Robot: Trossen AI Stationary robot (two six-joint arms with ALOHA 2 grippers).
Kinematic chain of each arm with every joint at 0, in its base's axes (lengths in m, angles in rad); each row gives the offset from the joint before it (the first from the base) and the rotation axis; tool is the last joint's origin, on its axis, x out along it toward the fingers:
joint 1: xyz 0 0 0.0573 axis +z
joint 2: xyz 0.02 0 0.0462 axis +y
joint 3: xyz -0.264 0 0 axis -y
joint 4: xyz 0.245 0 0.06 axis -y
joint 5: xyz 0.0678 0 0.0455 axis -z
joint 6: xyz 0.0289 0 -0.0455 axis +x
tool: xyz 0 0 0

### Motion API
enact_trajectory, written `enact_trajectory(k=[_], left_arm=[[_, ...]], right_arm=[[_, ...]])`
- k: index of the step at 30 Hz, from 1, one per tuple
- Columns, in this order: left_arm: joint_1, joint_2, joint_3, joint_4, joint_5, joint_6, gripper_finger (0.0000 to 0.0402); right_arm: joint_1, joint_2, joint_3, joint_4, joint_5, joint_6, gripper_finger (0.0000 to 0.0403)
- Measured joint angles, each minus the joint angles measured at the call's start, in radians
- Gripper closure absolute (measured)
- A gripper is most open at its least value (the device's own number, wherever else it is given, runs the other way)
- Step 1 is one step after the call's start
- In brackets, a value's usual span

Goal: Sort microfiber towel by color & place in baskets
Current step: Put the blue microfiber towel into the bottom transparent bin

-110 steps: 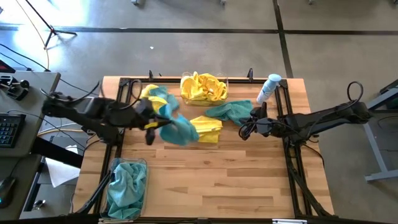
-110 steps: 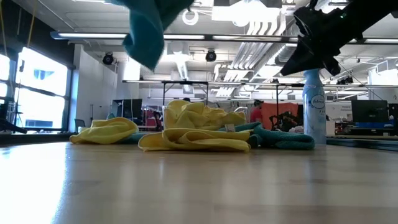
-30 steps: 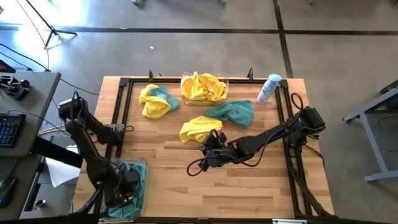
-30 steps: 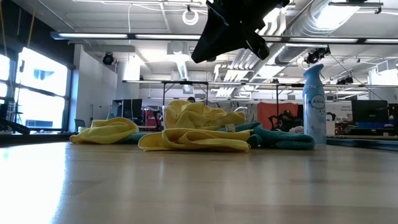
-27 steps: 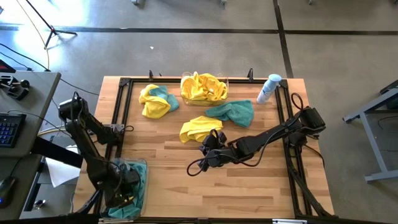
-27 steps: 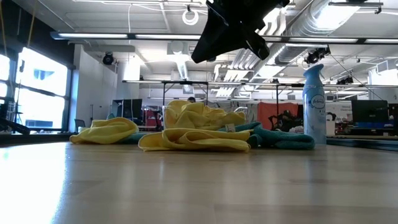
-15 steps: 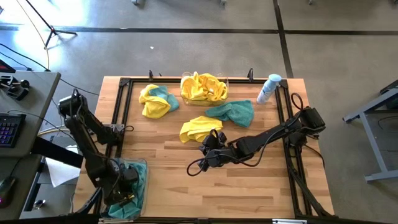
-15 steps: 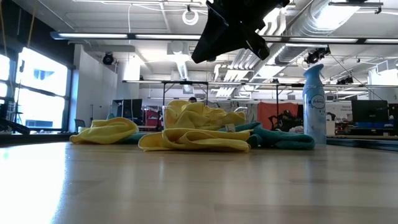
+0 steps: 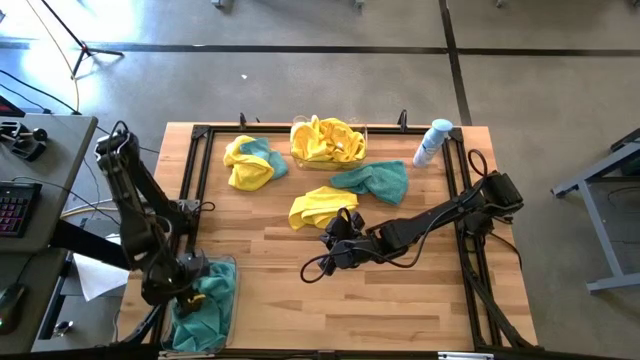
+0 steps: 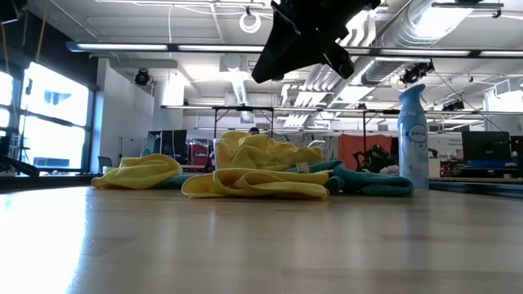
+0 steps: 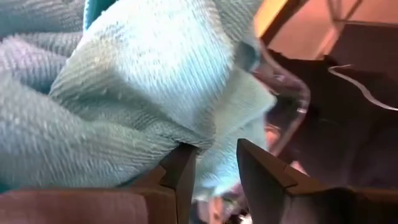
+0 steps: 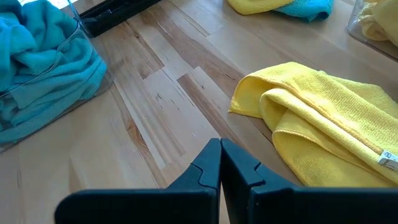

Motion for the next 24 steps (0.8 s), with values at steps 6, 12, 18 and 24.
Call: enact_trajectory(k=[6, 12, 18, 24], left_arm=[[0.000, -0.065, 0.001, 0.002, -0.038, -0.016, 0.0293], [0.000, -0.097, 0.003, -0.005, -0.077, 0.003, 0.0294], [0.000, -0.112, 0.004, -0.175, -0.069, 0.008, 0.0294], [0.000, -0.101, 0.004, -0.301, -0.062, 0.001, 0.0294]], right_arm=[[0.000, 0.000, 0.000, 0.000, 0.000, 0.000, 0.0403], [0.000, 0.000, 0.000, -0.005, 0.000, 0.000, 0.0403], [-0.010, 0.000, 0.000, -0.014, 0.000, 0.000, 0.0403], [-0.025, 0.000, 0.000, -0.013, 0.000, 0.002, 0.0403]])
